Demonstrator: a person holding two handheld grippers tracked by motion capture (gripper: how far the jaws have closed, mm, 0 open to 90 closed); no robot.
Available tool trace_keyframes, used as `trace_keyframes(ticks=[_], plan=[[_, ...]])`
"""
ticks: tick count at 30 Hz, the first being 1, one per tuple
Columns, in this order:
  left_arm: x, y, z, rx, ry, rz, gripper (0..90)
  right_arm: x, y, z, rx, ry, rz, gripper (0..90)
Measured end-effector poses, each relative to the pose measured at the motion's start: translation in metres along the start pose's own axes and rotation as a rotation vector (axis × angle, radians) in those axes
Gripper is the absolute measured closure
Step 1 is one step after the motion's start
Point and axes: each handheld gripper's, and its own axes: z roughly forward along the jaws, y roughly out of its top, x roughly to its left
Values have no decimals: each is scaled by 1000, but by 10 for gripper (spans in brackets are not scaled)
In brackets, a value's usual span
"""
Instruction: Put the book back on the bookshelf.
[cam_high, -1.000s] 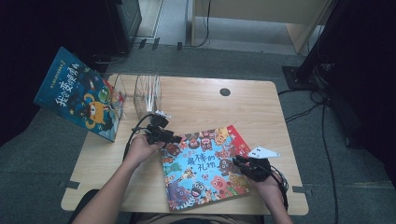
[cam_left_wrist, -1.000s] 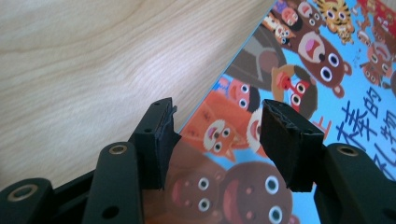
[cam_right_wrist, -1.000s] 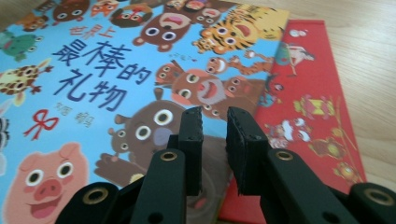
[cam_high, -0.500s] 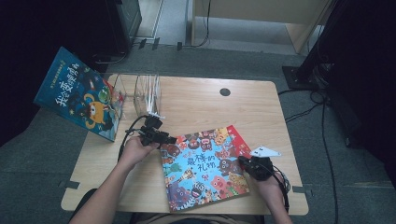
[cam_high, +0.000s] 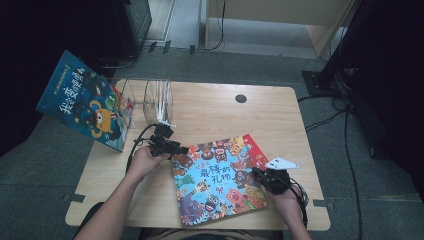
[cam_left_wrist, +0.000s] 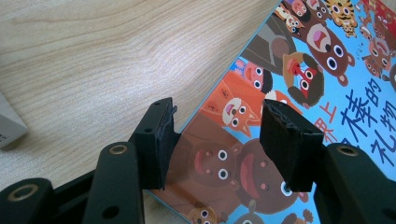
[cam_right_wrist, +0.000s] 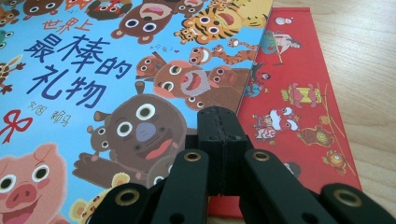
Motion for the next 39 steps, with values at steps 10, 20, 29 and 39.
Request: trace_keyframes(ticks=[10,20,29,39], plan=[[0,-6,-4,1,-10,-17,460,1,1,4,-14,-4,-18,900],[3,-16,-11,-7,-19,-51,465,-5,6,8,-5,37,11,900],[3,-16,-14,-4,-18,-37,461,7,4,3,-12,40,-14,894],[-1,-14,-17,-5,-29,-15,453,17,-10,-20,-36,21,-5,699]])
